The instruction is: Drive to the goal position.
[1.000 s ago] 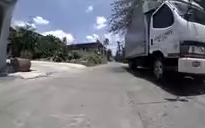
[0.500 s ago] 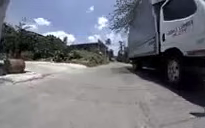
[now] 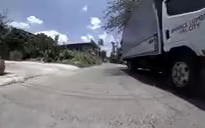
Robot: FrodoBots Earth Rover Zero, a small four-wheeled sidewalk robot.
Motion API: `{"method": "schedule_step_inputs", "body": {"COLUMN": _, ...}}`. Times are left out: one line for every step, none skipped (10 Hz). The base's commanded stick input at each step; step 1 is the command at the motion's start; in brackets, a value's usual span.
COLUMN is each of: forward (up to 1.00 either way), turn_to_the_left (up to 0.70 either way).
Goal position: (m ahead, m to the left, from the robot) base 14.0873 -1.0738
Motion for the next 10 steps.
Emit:
{"method": "schedule_step_inputs", "body": {"forward": 1.00, "turn_to_the_left": 0.08}}
{"method": "schedule_step_inputs", "body": {"forward": 1.00, "turn_to_the_left": 0.08}}
{"method": "schedule_step_inputs", "body": {"forward": 1.00, "turn_to_the_left": -0.01}}
{"method": "schedule_step_inputs", "body": {"forward": 1.00, "turn_to_the_left": -0.27}}
{"method": "schedule_step_inputs", "body": {"forward": 1.00, "turn_to_the_left": 0.02}}
{"method": "schedule_step_inputs", "body": {"forward": 1.00, "turn_to_the_left": 0.05}}
{"method": "schedule_step_inputs", "body": {"forward": 1.00, "turn_to_the_left": 0.08}}
{"method": "schedule_step_inputs", "body": {"forward": 1.00, "turn_to_the_left": 0.08}}
{"method": "schedule_step_inputs", "body": {"forward": 1.00, "turn_to_the_left": 0.08}}
{"method": "schedule_step_inputs", "body": {"forward": 1.00, "turn_to_the_left": 0.08}}
